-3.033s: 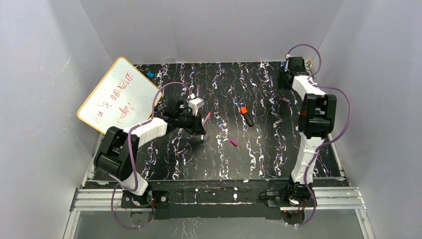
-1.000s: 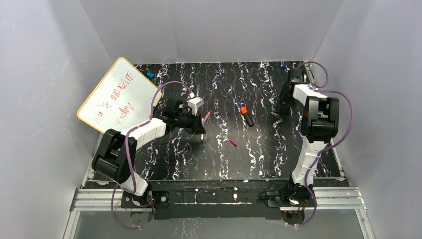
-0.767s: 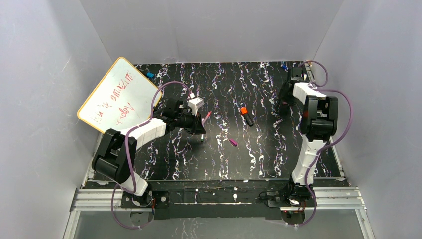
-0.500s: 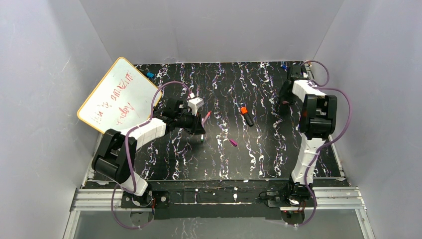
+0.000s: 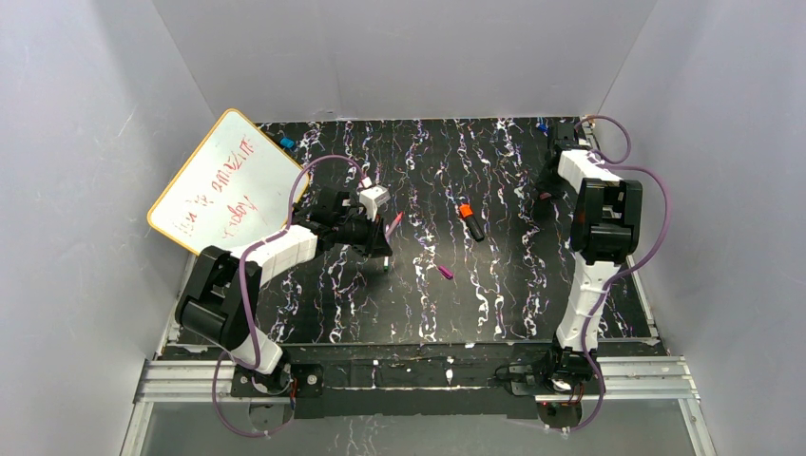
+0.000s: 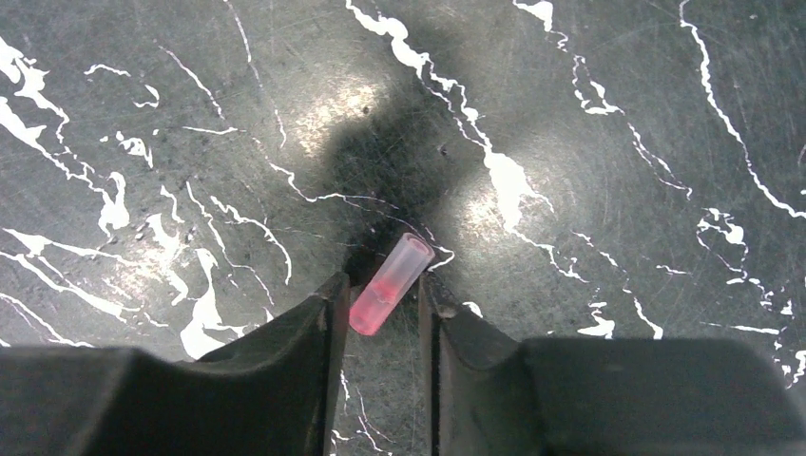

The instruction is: Insert the pens into the pen caps

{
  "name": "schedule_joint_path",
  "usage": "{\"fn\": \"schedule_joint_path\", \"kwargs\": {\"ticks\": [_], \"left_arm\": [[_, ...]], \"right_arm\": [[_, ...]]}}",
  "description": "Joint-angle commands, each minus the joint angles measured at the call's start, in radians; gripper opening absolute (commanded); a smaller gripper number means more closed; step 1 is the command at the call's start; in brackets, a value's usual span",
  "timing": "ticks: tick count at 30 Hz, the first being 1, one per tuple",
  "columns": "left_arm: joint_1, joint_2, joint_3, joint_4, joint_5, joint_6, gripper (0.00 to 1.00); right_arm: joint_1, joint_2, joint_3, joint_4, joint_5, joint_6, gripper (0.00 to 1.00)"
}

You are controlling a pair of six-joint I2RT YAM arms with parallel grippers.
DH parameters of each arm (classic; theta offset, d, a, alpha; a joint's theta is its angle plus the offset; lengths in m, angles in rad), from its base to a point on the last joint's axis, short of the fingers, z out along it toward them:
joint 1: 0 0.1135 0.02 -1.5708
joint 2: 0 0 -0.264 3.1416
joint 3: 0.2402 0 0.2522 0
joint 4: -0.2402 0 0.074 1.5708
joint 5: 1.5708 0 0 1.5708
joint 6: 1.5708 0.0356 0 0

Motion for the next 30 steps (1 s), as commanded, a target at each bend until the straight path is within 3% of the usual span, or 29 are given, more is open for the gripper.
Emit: {"fn": "schedule_joint_path", "kwargs": {"ticks": [1, 5, 10, 16, 23, 30], "left_arm": [[-0.006, -0.041, 0.002, -0.019, 0.004, 0.016, 0.0], [-0.007, -0.043, 0.003, -0.019, 0.002, 0.018, 0.0], [-0.007, -0.045, 0.002, -0.046, -0.003, 0.02, 0.0], [-0.007, -0.049, -0.003, -0.046, -0.003, 0.02, 0.0], [-0.007, -0.073, -0.047, 0.078, 0.059, -0.059, 0.0], [-0.04, -0.115, -0.177, 0.433, 0.168, -0.289, 0.0]], "right_arm": [[-0.005, 0.045, 0.002, -0.053, 0.003, 0.024, 0.37], [-0.006, 0.055, -0.014, -0.05, 0.0, 0.028, 0.33], [-0.007, 0.063, -0.033, -0.036, -0.027, 0.024, 0.1], [-0.003, -0.039, -0.15, 0.113, -0.095, 0.01, 0.02], [0.095, -0.254, -0.326, 0.316, -0.18, -0.02, 0.01], [0.298, -0.453, -0.381, 0.421, -0.235, -0.012, 0.04]]}}
